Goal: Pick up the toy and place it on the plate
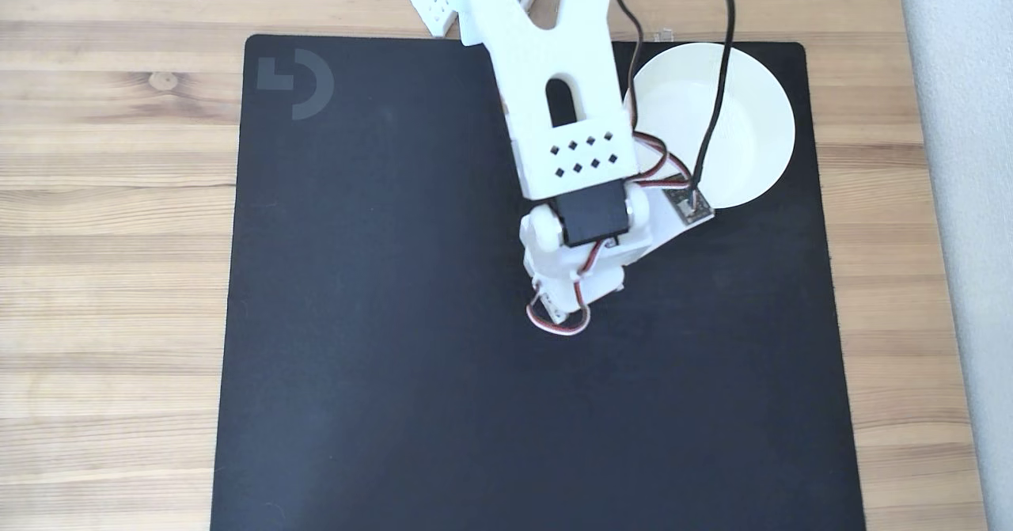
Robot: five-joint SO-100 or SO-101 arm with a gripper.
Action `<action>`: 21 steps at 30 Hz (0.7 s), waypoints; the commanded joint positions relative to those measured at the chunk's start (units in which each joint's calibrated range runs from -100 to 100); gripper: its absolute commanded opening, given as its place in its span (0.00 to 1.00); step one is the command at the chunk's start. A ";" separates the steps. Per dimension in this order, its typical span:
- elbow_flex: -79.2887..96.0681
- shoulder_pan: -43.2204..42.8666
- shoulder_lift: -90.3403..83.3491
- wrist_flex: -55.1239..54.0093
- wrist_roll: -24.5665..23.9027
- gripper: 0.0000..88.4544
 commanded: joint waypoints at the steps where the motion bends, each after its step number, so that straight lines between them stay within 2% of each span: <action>1: -7.67 -1.66 -1.01 1.25 -1.92 0.03; 8: -15.96 -4.84 -5.60 2.01 -6.77 0.03; 21: -15.06 -10.36 -21.02 -1.37 -12.41 0.03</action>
